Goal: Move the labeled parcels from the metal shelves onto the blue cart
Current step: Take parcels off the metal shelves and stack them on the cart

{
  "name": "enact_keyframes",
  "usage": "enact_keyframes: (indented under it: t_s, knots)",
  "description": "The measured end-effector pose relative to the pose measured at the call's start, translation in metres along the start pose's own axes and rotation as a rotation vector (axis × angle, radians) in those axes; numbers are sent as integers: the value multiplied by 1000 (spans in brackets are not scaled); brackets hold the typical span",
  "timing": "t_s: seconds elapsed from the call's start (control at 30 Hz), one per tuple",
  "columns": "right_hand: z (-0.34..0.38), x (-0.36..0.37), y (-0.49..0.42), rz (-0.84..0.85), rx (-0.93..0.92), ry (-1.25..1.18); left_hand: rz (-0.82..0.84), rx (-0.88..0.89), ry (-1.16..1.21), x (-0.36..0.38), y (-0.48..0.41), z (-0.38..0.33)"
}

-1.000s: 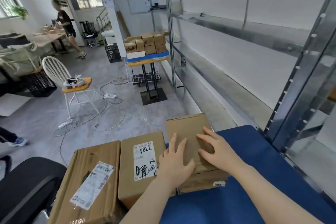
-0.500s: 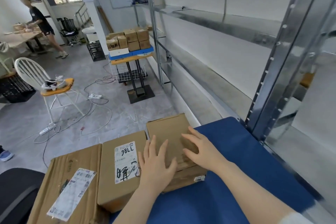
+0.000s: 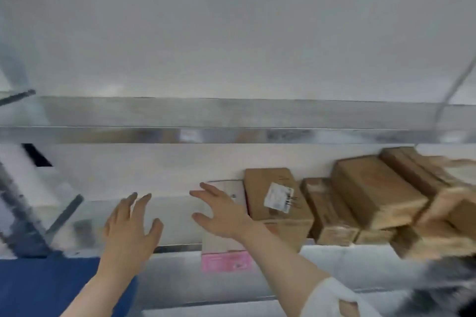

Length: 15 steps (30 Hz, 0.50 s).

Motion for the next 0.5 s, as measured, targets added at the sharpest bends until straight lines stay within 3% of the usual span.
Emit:
enact_keyframes:
  t_s: [0.3, 0.4, 0.5]
  knots:
    - [-162, -235, 215, -336, 380, 283, 265, 436, 102, 152, 63, -284]
    - [-206, -281, 259, -394, 395, 318, 315, 493, 123, 199, 91, -350]
    - [-248, -304, 281, -387, 376, 295, 356, 435, 144, 244, 110, -396]
Point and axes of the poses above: each hand's wrist, its own y-axis away from the middle knuckle, its own x-axis out of the palm, z = x × y, the point moved 6 cm from there along -y, towards the middle knuckle, and after that the axes turned 9 degrees about -x, right-handed, at the moved point
